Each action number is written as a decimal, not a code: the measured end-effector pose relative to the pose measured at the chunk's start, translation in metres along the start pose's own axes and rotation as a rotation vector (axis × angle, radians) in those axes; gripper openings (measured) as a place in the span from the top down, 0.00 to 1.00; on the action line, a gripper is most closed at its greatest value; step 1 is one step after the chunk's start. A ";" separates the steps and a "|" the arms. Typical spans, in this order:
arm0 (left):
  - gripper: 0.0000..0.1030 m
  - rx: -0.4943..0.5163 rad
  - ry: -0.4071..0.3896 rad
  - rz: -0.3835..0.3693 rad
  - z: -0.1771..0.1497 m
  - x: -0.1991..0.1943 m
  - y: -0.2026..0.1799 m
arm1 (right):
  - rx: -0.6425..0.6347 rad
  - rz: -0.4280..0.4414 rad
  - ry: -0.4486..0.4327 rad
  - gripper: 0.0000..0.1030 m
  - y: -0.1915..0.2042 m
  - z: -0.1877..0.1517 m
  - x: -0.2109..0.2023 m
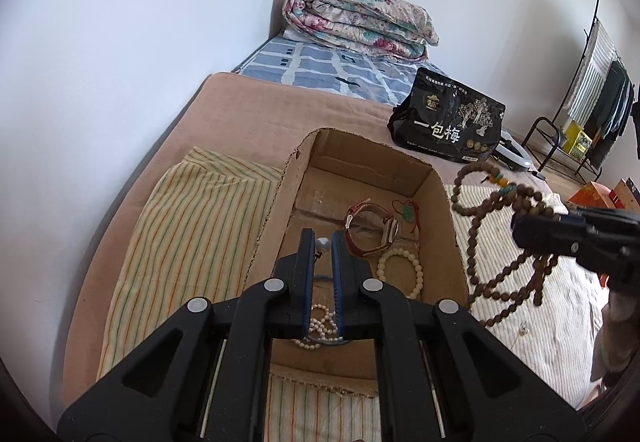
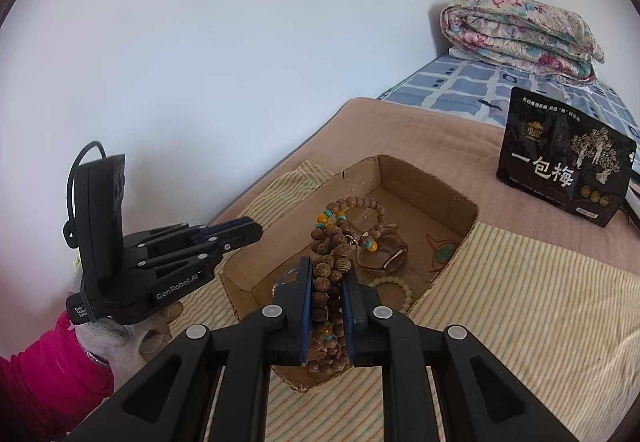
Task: Organize jewelry
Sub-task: 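Carry the pearl in the left tool while the right tool lifts the mala to the box, then open both tools to drop the pearl and mala into the box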
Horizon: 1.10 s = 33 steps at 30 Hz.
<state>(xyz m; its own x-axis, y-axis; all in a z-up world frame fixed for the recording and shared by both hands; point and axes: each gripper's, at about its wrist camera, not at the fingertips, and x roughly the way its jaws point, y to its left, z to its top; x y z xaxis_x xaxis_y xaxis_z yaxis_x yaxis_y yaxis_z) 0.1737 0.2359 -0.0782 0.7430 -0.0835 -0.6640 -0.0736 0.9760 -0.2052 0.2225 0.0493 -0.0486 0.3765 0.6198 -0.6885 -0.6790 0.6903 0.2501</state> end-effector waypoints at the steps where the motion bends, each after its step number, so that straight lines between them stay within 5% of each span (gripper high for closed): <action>1: 0.94 0.002 0.003 0.001 0.001 0.002 -0.001 | 0.003 0.001 0.004 0.89 0.001 -0.001 0.003; 8: 0.94 0.019 0.027 0.016 0.002 0.017 -0.006 | 0.003 0.012 0.043 0.89 0.004 -0.009 0.024; 12: 0.93 0.019 0.033 0.026 0.001 0.020 -0.006 | -0.015 0.007 0.051 0.74 0.006 -0.011 0.028; 13: 0.91 0.018 0.037 0.030 0.001 0.021 -0.006 | -0.020 0.008 0.049 0.70 0.007 -0.010 0.027; 15: 0.67 0.016 0.034 0.031 0.001 0.021 -0.006 | -0.028 -0.001 0.043 0.58 0.008 -0.010 0.026; 20: 0.63 0.014 0.023 0.044 0.000 0.018 -0.007 | -0.039 -0.024 0.027 0.44 0.008 -0.009 0.020; 33: 0.63 0.032 -0.001 0.047 0.003 0.002 -0.021 | -0.047 -0.056 0.009 0.40 0.001 -0.014 0.001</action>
<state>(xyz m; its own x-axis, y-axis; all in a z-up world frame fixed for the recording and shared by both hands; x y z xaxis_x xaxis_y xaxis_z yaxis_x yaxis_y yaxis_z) 0.1785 0.2161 -0.0728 0.7402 -0.0368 -0.6714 -0.0872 0.9848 -0.1501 0.2128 0.0453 -0.0585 0.4095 0.5769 -0.7068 -0.6855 0.7057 0.1789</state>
